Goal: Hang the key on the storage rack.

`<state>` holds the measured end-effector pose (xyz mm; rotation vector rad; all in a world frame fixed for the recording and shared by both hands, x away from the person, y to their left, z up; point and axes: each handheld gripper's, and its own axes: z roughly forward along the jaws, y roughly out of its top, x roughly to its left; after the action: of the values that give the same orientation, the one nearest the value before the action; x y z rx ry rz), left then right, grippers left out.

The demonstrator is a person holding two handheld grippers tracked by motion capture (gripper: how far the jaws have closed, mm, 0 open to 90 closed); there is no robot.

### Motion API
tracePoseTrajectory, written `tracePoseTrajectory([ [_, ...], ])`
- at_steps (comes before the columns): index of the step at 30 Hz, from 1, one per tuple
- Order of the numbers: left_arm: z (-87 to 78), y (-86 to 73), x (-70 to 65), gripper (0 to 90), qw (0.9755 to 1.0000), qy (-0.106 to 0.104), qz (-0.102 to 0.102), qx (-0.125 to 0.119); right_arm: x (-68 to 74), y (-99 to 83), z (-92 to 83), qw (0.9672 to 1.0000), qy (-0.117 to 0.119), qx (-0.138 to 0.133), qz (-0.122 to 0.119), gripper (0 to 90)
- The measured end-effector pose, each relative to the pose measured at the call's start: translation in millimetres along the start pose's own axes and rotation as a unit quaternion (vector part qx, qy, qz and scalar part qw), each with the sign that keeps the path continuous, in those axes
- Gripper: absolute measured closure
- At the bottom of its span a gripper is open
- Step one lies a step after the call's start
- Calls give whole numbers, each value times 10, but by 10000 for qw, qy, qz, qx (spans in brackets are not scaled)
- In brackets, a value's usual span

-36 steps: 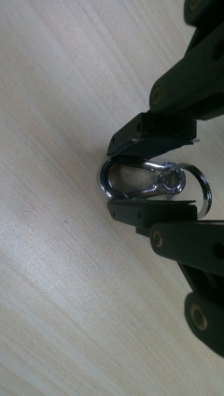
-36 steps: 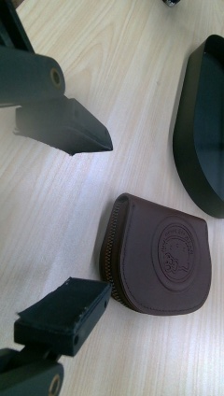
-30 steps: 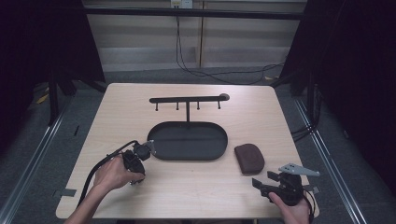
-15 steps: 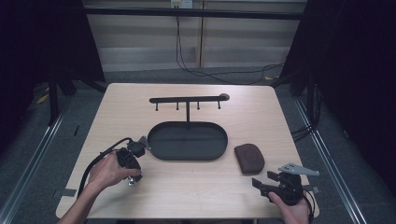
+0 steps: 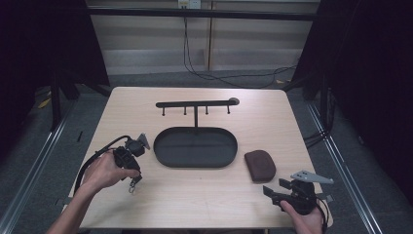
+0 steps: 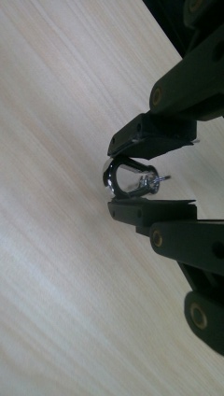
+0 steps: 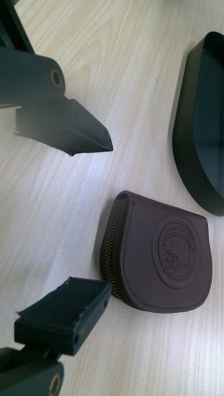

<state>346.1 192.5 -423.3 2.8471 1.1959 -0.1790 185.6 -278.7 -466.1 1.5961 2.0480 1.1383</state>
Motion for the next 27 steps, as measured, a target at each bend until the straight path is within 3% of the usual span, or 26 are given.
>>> tracePoseTrajectory([
  [5,-145,6,-1,683,10000,-8,43,-62,2,1,-4,10000,-24,-12,4,272],
  [7,-187,9,-7,683,9999,25,-30,-99,3,1,-4,10000,-22,-17,-1,272],
  [9,-215,9,1,684,9999,-64,-4,-145,4,1,-3,10000,-20,-14,-13,272],
  [21,-455,5,-4,683,9997,63,115,-213,5,4,5,10000,-18,9,-4,272],
  [27,-546,30,7,683,9995,50,68,-296,3,3,4,10000,-12,2,-12,272],
])
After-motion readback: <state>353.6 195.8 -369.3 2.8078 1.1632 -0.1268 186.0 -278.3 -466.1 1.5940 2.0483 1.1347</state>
